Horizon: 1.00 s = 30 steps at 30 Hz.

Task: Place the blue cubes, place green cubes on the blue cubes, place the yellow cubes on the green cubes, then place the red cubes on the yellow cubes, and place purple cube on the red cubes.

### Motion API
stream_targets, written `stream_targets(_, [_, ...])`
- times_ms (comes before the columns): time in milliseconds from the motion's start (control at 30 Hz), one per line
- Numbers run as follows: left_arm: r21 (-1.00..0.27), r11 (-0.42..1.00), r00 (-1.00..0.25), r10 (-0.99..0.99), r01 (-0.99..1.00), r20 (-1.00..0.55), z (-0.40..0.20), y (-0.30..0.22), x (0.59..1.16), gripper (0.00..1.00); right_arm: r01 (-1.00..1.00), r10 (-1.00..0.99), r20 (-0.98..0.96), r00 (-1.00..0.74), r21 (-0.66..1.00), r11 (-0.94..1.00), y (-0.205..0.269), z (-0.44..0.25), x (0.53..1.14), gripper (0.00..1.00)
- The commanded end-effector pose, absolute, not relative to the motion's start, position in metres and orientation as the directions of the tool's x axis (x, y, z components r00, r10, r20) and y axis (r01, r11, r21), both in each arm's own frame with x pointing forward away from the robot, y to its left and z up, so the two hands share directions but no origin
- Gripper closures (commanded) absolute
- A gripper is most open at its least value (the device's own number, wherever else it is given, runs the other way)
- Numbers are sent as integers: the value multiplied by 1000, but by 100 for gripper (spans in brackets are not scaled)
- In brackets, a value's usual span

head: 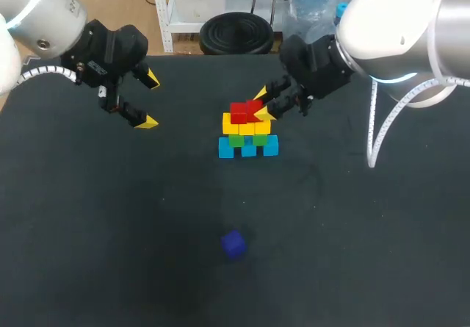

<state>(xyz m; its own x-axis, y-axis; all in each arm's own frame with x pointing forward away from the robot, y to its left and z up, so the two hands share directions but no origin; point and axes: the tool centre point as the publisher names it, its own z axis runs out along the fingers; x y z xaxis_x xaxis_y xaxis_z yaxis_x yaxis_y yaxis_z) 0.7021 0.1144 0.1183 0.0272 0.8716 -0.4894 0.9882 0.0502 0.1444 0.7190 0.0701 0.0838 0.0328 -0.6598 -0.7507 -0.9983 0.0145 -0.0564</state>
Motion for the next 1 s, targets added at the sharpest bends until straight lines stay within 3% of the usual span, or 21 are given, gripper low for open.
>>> stream_targets(33, [146, 47, 31, 870, 988, -492, 118, 116, 702, 0, -998, -661, -750, 32, -54, 13, 71, 84, 720, 100])
stream_targets(900, [146, 47, 31, 870, 988, -492, 118, 116, 702, 0, -999, -661, -749, 28, -51, 15, 71, 81, 721, 100])
stream_targets(1000, [146, 47, 31, 870, 988, -492, 118, 116, 702, 0, -999, -662, -749, 29, -50, 14, 71, 81, 721, 85])
